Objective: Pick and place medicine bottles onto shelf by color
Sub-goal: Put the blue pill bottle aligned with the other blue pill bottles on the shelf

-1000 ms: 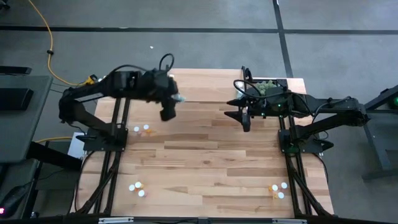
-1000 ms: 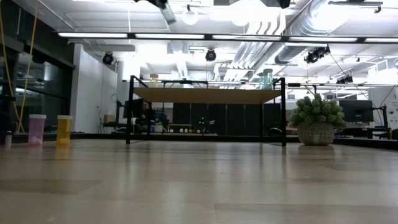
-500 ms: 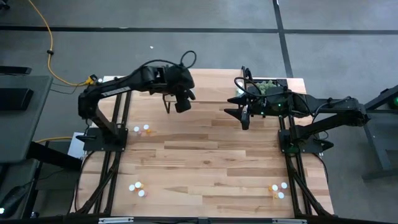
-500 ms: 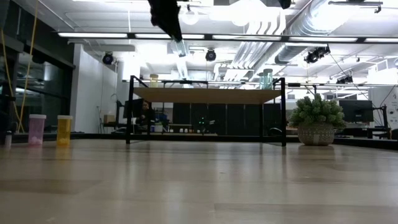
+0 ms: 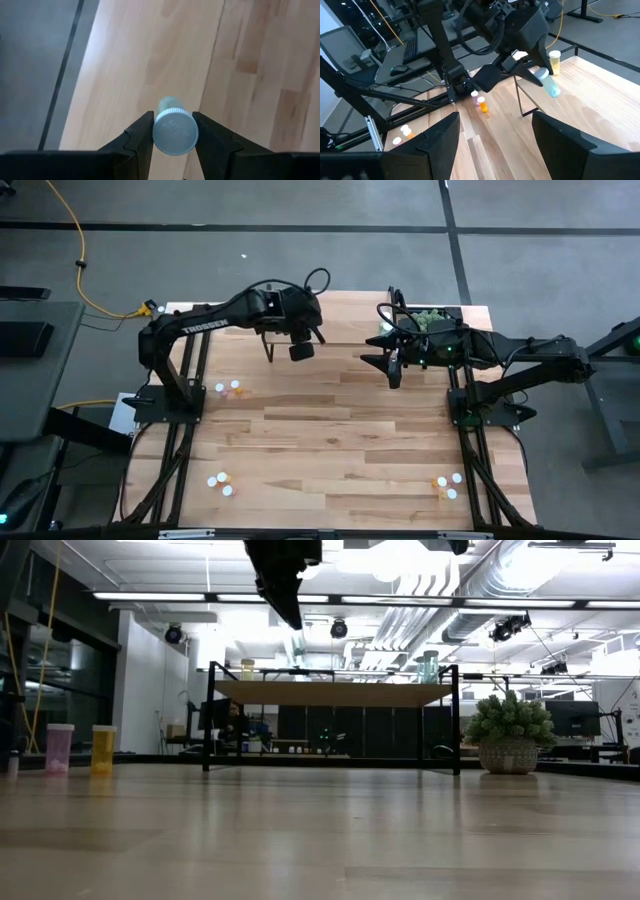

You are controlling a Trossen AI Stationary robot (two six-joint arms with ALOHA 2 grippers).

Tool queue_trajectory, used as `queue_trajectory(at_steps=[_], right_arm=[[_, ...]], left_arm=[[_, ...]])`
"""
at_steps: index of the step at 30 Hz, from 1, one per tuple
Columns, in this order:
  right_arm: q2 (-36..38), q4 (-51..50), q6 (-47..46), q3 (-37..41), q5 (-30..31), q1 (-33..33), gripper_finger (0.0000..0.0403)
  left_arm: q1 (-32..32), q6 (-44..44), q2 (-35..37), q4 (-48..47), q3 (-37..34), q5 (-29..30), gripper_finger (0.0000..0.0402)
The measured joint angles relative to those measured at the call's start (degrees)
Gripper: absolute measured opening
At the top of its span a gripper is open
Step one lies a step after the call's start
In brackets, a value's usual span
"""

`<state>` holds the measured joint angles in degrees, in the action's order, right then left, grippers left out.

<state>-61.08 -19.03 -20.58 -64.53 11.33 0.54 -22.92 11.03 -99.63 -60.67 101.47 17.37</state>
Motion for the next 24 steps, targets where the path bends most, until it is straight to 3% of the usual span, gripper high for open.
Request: queue_trajectory(at_steps=[5, 11, 24], right_arm=[[0.0, 0.0, 0.0, 0.0, 0.0, 0.0, 0.0240], [0.0, 0.0, -0.3, 0.0, 0.0, 0.0, 0.0240], [0.0, 0.0, -1.5, 0.0, 2.3, 0.0, 0.0240]], left_arm=[[-2.4, 0.1, 0.0, 1.1, 0.0, -0.1, 0.0117], [-4.5, 0.1, 0.0, 1.0, 0.0, -4.5, 0.0117], [-4.2, 4.4, -2.9, -3.4, -0.5, -2.5, 0.0117]])
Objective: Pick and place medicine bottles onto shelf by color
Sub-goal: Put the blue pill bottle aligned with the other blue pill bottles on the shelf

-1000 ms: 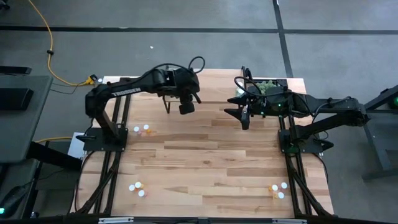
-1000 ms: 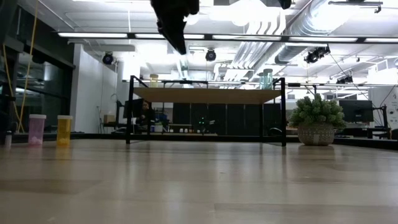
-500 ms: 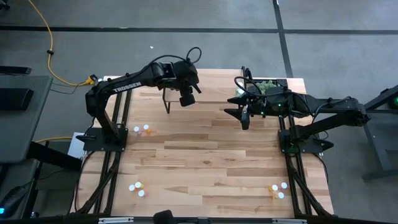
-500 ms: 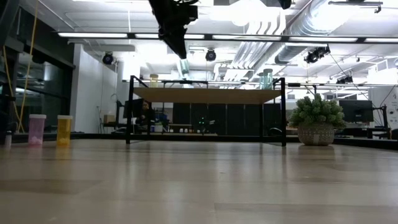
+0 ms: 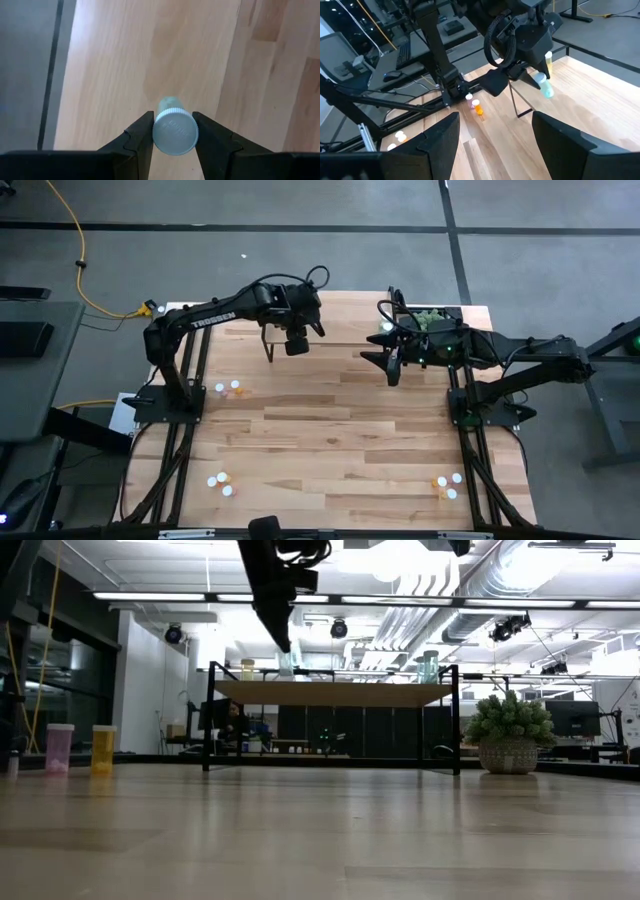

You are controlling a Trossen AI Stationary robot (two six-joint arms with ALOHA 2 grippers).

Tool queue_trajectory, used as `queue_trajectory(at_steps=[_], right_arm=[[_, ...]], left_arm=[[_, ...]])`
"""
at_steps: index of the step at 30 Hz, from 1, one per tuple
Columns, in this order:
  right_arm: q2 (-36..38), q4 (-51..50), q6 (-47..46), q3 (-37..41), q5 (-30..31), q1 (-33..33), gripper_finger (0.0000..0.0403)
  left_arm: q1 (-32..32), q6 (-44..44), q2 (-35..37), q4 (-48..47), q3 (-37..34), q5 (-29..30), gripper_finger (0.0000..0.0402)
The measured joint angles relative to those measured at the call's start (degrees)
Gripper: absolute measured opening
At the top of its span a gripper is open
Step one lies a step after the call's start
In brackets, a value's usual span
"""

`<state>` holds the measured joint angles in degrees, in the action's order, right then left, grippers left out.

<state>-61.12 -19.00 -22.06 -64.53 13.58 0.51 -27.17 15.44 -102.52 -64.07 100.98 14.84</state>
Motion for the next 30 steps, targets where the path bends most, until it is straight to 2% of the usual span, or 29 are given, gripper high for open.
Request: queue_trajectory(at_steps=[13, 23, 30], right_arm=[[0.0, 0.0, -0.3, 0.0, 0.3, 0.0, 0.0240], [0.0, 0.0, -0.6, 0.0, 0.3, 0.0, 0.0240], [0.0, 0.0, -0.5, 0.0, 0.3, 0.0, 0.0240]], left_arm=[[-0.3, 5.9, 0.0, 0.9, 0.0, -2.2, 0.0119], [-0.3, 7.3, -0.3, 1.1, 0.1, -2.3, 0.0162], [-0.3, 5.2, -1.8, 1.0, 0.1, -2.4, 0.0174]])
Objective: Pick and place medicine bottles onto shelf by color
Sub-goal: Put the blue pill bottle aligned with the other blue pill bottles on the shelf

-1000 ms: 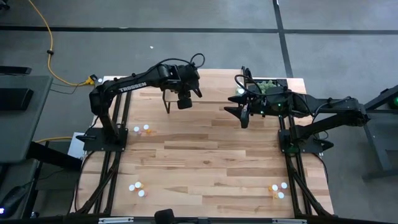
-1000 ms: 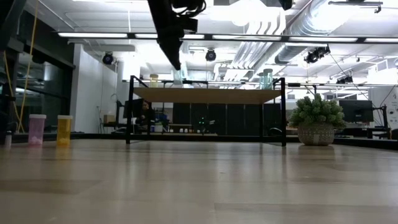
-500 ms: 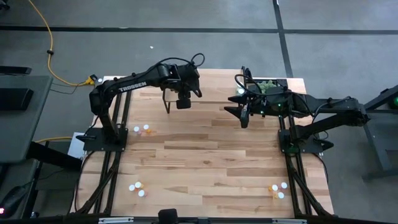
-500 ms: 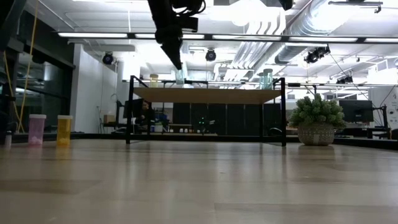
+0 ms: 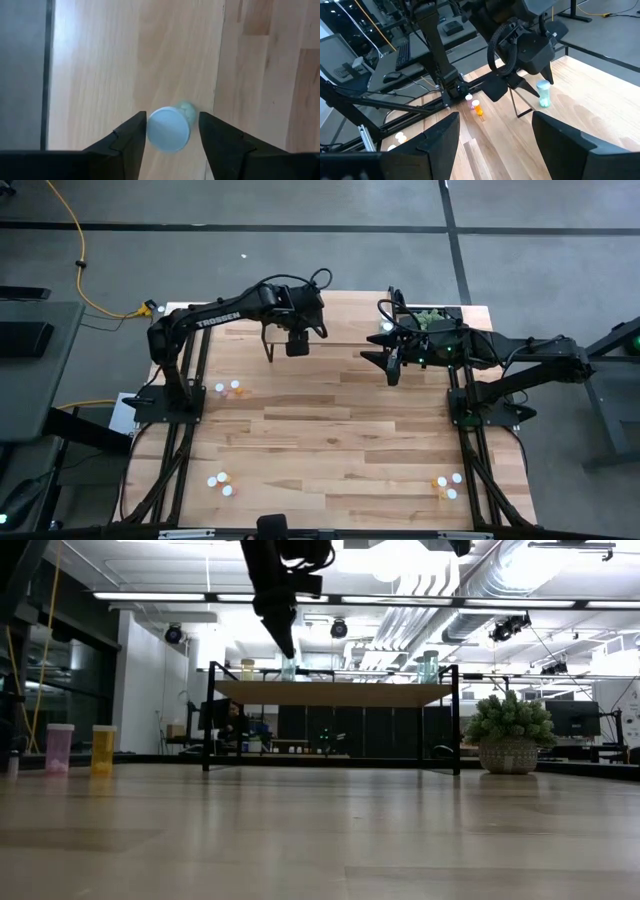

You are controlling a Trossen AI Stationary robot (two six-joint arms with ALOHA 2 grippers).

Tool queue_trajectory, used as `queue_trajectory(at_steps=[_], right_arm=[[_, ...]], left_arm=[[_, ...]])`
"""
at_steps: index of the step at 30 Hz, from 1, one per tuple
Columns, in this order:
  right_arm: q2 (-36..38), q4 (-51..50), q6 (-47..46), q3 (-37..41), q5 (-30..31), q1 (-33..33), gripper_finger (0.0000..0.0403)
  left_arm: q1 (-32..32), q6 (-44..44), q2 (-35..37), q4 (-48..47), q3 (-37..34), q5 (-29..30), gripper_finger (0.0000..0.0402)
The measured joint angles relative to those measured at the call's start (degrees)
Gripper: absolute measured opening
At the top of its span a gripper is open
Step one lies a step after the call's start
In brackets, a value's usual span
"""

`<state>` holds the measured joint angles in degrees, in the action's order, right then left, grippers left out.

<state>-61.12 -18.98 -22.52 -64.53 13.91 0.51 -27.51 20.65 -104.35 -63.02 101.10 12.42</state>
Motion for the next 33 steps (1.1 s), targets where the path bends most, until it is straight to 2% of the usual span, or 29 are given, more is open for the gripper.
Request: queue_trajectory(at_steps=[13, 23, 26, 29, 33], right_arm=[[0.0, 0.0, 0.0, 0.0, -0.3, 0.0, 0.0240], [0.0, 0.0, 0.0, 0.0, -0.2, 0.0, 0.0240], [0.0, 0.0, 0.0, 0.0, -0.2, 0.0, 0.0240], [0.0, 0.0, 0.0, 0.0, -0.2, 0.0, 0.0240], [0.0, 0.0, 0.0, 0.0, -0.2, 0.0, 0.0240]], left_arm=[[-0.2, -1.0, -0.1, 0.2, 4.1, 0.2, 0.0193], [-0.2, -2.3, -0.1, -2.4, 12.7, 0.2, 0.0205], [-0.2, -7.4, 0.5, -3.8, 15.6, -0.5, 0.0201], [-0.3, -12.6, 3.4, -4.0, 15.8, -5.6, 0.0192], [0.6, -16.2, 10.3, -1.3, 13.0, -7.9, 0.0144]])
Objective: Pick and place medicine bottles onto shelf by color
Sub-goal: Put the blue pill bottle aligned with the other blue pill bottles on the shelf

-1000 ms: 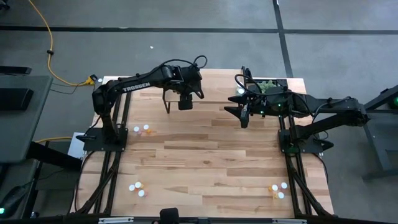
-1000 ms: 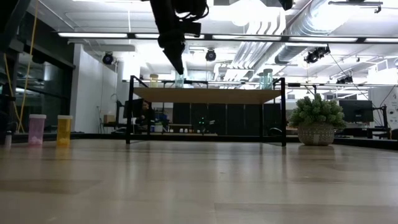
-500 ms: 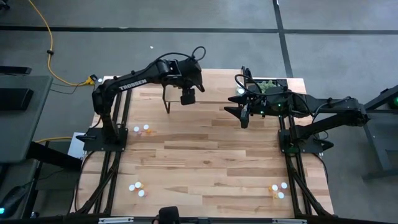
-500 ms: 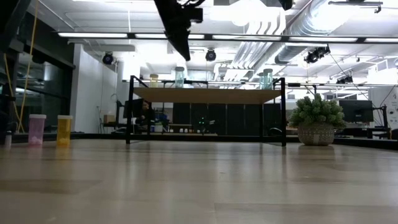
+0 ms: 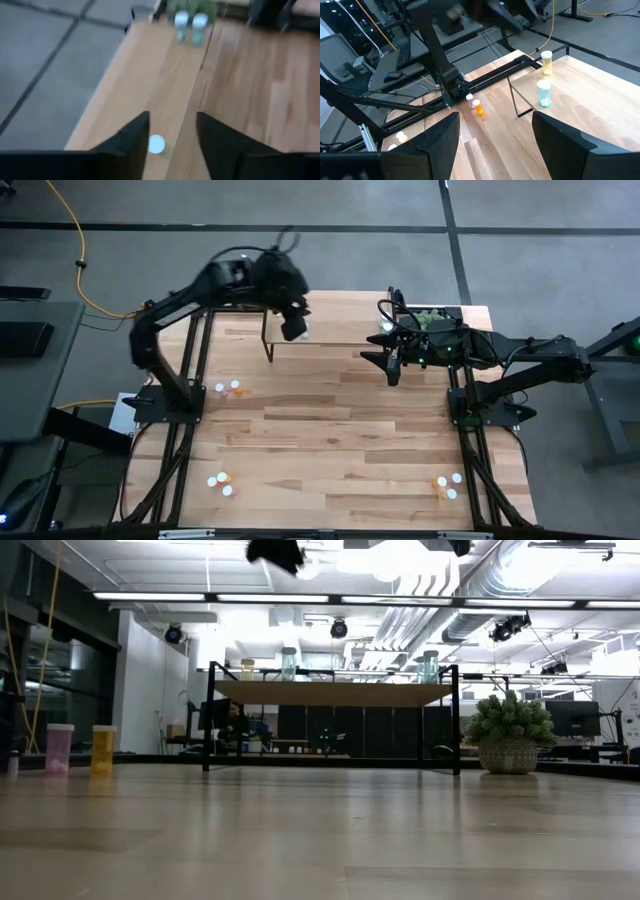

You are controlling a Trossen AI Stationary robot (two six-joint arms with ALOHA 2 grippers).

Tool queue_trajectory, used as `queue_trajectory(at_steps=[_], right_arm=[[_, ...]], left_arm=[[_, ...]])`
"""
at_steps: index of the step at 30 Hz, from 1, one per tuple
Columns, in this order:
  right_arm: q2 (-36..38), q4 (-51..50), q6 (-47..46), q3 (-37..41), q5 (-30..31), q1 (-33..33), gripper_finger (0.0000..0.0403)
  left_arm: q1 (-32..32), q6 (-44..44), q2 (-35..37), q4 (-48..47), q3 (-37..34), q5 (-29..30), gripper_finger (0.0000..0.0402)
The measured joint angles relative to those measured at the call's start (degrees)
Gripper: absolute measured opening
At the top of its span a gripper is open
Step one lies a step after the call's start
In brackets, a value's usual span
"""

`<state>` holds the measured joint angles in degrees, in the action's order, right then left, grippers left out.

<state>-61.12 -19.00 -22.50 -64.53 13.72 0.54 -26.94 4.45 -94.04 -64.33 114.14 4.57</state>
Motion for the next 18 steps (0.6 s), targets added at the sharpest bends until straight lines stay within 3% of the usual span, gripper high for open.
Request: queue_trajectory(at_steps=[5, 7, 14, 18], right_arm=[[0.0, 0.0, 0.0, 0.0, 0.0, 0.0, 0.0240], [0.0, 0.0, 0.0, 0.0, 0.0, 0.0, 0.0240], [-1.2, 1.4, 0.0, 0.0, 0.0, 0.0, 0.0240], [-4.3, 6.8, 0.5, 0.0, -0.8, 0.0, 0.0240]], left_arm=[[2.4, -2.2, 15.0, 15.1, -14.6, 0.5, 0.0033], [3.6, -3.4, 21.9, 23.0, -22.5, 0.6, 0.0009], [9.4, -10.0, 44.3, 49.0, -51.1, 3.3, 0.0002], [12.7, -13.1, 53.9, 62.2, -63.5, 4.5, 0.0001]])
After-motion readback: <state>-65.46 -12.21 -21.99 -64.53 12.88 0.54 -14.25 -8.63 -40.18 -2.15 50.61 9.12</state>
